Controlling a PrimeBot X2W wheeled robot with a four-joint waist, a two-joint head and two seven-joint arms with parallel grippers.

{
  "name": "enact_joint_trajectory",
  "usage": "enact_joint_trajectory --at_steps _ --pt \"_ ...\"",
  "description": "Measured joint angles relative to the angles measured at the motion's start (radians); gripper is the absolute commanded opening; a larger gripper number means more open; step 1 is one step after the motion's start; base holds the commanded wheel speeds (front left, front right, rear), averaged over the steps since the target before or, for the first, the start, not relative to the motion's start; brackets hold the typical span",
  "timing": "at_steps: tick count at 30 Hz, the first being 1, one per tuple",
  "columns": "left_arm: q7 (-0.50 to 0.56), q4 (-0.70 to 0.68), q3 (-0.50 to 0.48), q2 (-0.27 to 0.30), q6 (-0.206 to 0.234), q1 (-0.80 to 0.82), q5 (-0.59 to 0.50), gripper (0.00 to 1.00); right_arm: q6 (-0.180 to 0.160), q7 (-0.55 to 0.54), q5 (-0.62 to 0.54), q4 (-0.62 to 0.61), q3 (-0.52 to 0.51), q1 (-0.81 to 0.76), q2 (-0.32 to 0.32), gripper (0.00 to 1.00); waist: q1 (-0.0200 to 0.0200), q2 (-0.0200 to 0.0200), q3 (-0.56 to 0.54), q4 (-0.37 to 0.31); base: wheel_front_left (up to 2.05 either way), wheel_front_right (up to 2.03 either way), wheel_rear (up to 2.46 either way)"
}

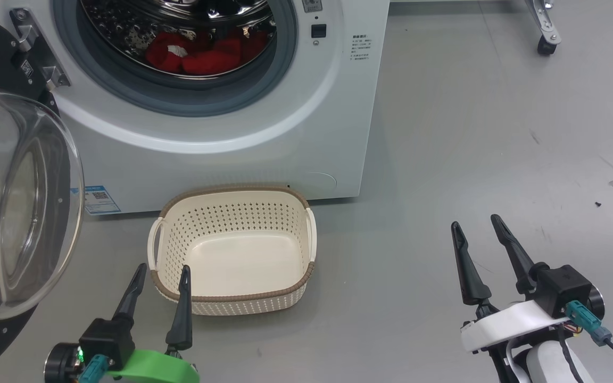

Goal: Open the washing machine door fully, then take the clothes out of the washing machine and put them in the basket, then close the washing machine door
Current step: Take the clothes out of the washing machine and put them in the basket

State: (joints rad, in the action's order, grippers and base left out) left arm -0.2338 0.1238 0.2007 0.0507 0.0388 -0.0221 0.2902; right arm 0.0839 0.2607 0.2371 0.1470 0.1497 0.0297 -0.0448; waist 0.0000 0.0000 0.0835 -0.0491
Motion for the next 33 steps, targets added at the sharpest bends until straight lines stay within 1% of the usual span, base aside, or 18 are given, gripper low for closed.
enact_joint_trajectory --at_steps 10,18,33 --pt "0.005 -0.001 0.003 0.0 0.006 0.0 0.0 1.0 0.0 0.0 0.002 -0.004 0.01 0.0 0.0 1.0 0.0 0.0 0.002 -0.005 0.01 -0.03 0.02" --pt "0.005 -0.004 0.011 0.0 0.008 0.0 -0.003 1.0 0.0 0.0 0.002 -0.007 0.01 0.0 0.0 1.0 0.0 0.0 0.0 -0.006 0.2 -0.38 0.18" --pt "0.005 -0.004 0.014 0.0 0.01 0.0 -0.006 1.0 0.0 0.0 0.003 -0.01 0.01 0.0 0.0 1.0 0.0 0.0 -0.004 -0.005 0.77 -0.77 0.01"
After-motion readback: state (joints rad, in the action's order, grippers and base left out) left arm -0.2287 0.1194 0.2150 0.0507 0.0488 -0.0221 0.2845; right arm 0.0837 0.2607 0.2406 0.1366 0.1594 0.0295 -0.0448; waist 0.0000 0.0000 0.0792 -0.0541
